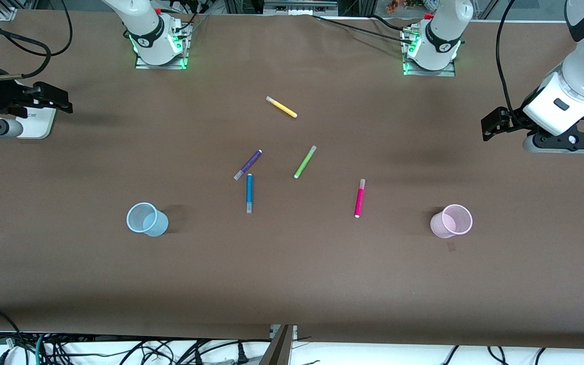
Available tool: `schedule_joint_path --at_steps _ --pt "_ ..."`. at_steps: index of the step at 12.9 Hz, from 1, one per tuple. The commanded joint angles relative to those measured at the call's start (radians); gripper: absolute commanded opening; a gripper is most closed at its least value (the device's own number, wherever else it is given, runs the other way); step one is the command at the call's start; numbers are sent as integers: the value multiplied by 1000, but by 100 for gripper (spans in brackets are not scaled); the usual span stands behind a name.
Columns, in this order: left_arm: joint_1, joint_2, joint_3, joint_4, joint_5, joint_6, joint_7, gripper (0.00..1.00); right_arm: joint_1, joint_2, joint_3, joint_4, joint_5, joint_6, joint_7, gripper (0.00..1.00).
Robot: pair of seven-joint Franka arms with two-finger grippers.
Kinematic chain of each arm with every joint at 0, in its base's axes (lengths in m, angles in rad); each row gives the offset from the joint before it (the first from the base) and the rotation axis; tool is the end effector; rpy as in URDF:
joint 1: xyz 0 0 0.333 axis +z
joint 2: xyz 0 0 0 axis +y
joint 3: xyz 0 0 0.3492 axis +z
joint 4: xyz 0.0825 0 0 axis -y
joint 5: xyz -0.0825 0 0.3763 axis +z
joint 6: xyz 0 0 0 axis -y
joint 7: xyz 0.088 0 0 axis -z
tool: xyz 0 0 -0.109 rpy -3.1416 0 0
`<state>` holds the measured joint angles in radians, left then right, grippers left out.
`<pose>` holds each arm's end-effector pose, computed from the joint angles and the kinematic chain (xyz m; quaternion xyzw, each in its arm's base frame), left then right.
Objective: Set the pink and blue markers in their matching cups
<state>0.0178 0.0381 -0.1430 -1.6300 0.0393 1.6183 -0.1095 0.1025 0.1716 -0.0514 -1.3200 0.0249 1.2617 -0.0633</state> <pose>0.5570 -0.0644 0.6114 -0.9995 0.0093 0.0225 0.0197 0.5692 0.0356 0.6489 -0.9916 -0.0591 0.1145 0.0085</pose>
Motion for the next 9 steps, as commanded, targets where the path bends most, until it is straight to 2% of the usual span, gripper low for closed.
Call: schedule_joint_path --at_steps 1,5,9 --pt "1 9 0 27 -16 -23 8 100 2 20 1 16 -13 -19 3 100" --pt "1 8 0 27 -16 -37 24 100 16 48 5 15 1 11 16 100" --pt "-1 13 -9 27 -9 -31 8 100 92 83 5 16 12 60 51 100"
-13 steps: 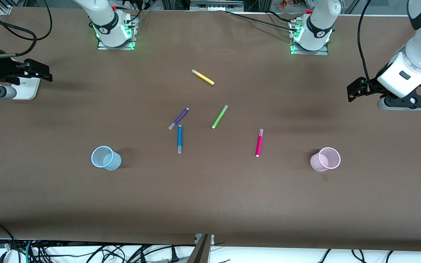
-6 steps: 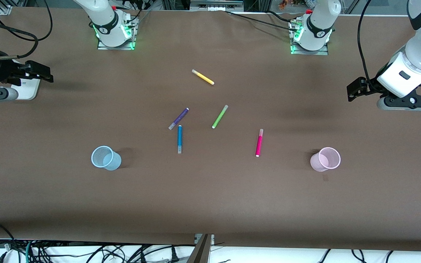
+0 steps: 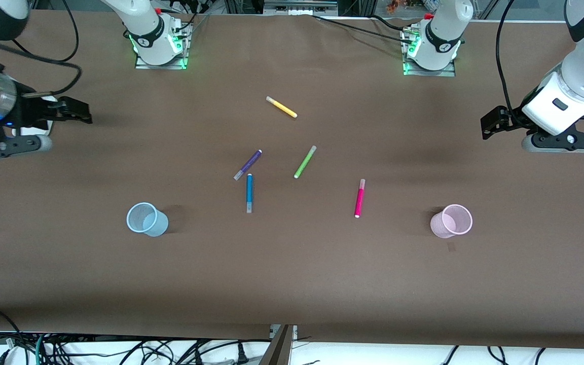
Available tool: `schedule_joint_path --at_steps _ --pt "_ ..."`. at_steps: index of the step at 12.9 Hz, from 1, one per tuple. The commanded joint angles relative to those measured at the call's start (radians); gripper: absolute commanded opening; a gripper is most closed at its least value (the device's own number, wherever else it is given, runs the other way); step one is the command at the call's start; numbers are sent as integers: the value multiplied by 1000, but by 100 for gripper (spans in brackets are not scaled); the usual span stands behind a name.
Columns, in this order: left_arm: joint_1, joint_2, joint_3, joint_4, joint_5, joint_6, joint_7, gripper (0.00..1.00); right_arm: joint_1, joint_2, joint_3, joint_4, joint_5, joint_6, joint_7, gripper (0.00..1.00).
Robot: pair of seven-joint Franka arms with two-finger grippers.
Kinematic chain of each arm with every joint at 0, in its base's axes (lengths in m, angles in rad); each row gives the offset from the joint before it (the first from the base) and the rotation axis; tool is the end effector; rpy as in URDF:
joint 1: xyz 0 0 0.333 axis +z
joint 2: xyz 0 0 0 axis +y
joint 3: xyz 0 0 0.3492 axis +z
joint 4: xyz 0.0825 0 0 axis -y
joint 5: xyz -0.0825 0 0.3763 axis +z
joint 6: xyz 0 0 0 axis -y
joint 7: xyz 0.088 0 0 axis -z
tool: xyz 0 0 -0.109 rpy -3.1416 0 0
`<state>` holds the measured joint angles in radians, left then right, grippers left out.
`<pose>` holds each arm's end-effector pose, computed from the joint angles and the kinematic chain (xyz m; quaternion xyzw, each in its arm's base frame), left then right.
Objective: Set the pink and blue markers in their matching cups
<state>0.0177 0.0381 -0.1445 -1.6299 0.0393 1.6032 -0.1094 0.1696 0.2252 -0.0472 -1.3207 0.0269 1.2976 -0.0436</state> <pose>0.5552 -0.0650 0.6102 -0.9993 0.0100 0.0300 0.0205 0.5857 0.0793 0.6197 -0.9887 -0.0842 0.1239 0.0031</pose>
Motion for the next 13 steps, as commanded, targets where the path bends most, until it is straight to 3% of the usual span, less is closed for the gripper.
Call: schedule_joint_path --at_steps 1,5,10,13 --pt "-1 16 -13 25 -18 -9 5 100 43 51 1 15 42 43 72 100" --pt "-18 48 -72 21 -13 -19 7 100 116 156 1 14 79 150 251 100" --pt "-19 179 -153 1 -18 -42 5 100 203 270 1 -21 79 285 343 100" --pt "-31 235 -185 -95 -33 86 -10 100 275 301 1 -109 81 371 360 100"
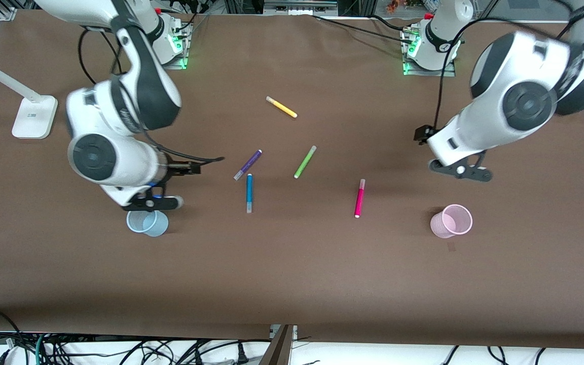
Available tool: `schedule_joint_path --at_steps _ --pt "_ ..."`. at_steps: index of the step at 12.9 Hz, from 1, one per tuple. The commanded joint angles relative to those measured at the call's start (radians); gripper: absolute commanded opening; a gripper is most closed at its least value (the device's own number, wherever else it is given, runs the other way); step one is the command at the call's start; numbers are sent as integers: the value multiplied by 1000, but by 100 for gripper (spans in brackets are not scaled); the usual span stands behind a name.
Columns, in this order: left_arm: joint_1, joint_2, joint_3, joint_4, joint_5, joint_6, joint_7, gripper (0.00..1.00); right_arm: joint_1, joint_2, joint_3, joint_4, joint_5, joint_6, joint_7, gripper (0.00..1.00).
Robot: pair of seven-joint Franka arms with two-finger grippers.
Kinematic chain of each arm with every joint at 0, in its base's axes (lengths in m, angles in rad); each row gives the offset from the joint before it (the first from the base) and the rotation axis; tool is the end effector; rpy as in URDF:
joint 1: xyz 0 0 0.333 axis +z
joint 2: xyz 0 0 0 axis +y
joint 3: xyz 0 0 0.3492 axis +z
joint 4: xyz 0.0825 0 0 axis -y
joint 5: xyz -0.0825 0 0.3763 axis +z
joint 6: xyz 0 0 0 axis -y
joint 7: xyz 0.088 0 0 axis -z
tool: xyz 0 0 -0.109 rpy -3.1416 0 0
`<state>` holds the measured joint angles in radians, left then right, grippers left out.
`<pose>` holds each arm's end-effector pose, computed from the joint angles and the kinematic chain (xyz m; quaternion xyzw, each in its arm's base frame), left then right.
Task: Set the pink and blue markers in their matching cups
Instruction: 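Grasp the blue marker with the right gripper while the left gripper grasps the pink marker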
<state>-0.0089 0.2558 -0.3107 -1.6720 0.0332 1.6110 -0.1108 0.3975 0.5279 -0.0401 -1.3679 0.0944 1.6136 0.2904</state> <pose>0.5735 -0.1688 0.4712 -0.9823 0.1073 0.1529 0.0102 0.6357 0.2539 0.4224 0.9891 0.0258 -0.1445 0.0105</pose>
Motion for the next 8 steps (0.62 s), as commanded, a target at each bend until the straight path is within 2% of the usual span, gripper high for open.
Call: schedule_joint_path --at_steps 1,3,5,8 --pt "-8 26 -39 -119 -27 192 -36 100 64 10 -6 -92 19 109 73 100" --pt "-16 54 -56 -223 -27 408 -46 100 89 46 -6 -118 77 187 101 100" --pt "-43 78 -56 -306 -25 599 -46 100 109 82 -6 -122 93 227 101 100" --pt "-100 186 -54 -330 -12 785 -87 100 147 112 -6 -172 93 331 150 100"
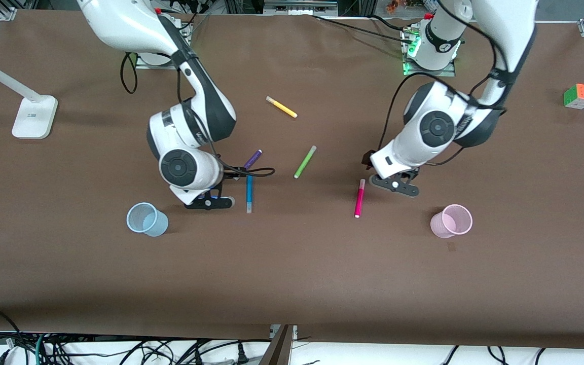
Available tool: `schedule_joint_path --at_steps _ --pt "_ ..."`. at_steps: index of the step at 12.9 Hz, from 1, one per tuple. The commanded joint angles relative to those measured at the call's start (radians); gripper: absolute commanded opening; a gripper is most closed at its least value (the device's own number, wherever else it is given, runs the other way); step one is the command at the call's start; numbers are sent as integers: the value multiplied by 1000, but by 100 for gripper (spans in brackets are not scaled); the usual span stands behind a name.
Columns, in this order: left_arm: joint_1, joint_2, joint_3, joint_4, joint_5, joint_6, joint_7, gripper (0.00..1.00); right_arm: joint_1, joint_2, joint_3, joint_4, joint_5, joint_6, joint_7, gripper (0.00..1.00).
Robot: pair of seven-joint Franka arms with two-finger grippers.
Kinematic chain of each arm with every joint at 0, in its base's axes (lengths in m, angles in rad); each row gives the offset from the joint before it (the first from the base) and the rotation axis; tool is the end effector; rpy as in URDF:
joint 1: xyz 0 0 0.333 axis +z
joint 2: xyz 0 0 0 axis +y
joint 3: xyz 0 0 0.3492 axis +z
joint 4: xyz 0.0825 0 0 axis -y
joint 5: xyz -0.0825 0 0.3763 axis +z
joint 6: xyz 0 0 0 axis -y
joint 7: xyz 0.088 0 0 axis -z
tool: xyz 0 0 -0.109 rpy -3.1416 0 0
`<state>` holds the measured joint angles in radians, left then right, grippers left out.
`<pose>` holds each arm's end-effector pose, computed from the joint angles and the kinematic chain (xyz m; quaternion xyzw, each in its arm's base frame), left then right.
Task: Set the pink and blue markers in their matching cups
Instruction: 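Grasp the blue marker with the right gripper while the left gripper grasps the pink marker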
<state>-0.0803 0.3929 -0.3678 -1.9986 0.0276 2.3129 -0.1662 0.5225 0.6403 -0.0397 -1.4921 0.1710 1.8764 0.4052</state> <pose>0.5521 -0.2519 0.3041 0.9882 -0.1388 -0.0426 0.0488 0.6074 0.3387 0.3064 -0.9898 -0.0049 0.1426 0.0045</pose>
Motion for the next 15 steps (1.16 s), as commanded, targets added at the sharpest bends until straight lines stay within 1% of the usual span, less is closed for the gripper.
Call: schedule_joint_path --at_steps 1,3,6,7,9,10,11,12,13,14,15 --pt "-33 78 3 -3 -3 126 -33 100 34 10 -8 -72 16 119 37 100" --pt "-42 122 4 -3 -3 187 -35 100 47 31 -6 -112 16 219 56 100" --pt "-50 139 4 -5 8 191 -35 100 65 84 -8 -114 16 318 70 100" --pt "-50 152 6 -3 32 195 -35 100 68 100 -8 -112 13 352 95 100" --pt "-39 182 6 -3 151 232 -35 100 70 116 -8 -112 13 392 98 100" --pt "-36 198 6 1 167 252 -35 100 70 116 -8 -111 13 392 98 99" --pt "-38 205 6 1 167 261 -35 100 71 117 -8 -111 13 394 98 97" --pt "-38 207 6 1 170 267 -33 100 73 119 -8 -111 12 395 98 90" --pt "-38 205 6 1 187 267 -27 85 73 121 -8 -111 10 397 98 83" --pt "-38 205 6 1 207 267 -29 59 73 122 -8 -111 8 397 98 64" --pt "-36 204 6 0 210 267 -29 45 73 122 -8 -111 4 403 98 40"
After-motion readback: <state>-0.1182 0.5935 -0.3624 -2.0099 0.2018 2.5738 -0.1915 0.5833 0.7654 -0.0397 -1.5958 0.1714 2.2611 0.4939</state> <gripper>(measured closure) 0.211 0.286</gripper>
